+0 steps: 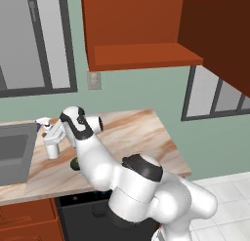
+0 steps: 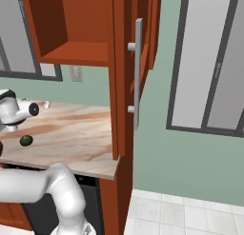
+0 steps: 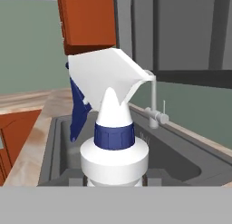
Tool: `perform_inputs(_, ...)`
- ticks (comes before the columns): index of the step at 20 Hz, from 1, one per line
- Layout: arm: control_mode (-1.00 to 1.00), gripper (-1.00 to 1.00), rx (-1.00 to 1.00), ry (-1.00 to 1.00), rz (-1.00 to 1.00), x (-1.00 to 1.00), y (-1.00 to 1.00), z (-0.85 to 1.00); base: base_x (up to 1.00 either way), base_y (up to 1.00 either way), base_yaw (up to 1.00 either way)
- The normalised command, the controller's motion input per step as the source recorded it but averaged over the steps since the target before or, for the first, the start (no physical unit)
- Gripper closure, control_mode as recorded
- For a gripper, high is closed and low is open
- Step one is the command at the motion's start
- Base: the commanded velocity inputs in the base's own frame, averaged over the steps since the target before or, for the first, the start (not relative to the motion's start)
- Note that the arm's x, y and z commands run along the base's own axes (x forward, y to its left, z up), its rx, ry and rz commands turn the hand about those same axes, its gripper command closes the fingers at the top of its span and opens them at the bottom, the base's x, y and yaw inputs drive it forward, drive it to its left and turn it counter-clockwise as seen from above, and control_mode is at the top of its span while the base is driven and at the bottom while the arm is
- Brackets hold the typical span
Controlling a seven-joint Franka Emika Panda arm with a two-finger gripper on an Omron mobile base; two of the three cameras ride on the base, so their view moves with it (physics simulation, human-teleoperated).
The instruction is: Open the cabinet. Pick the spray and place it next to the sink. Then close the cabinet.
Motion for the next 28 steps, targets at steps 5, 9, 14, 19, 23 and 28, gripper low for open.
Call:
perform_inputs(5,-1.0,1.0,0.0,0.0,0.0,0.08,0.05,-0.08,0.0,0.0,0.0)
perform_inputs(9,-1.0,1.0,0.03,0.0,0.0,0.01,0.12,-0.17,0.0,0.0,0.0)
perform_inputs(14,-1.0,1.0,0.03,0.0,0.0,0.01,0.12,-0.19,0.0,0.0,0.0)
perform_inputs(19,-1.0,1.0,0.02,-0.01,0.0,0.07,0.12,-0.13,0.0,0.0,0.0)
perform_inputs(23,-1.0,1.0,0.0,-0.02,0.0,0.13,0.14,-0.1,0.0,0.0,0.0)
perform_inputs(28,-1.0,1.0,0.0,0.0,0.0,0.16,0.15,-0.1,0.0,0.0,0.0)
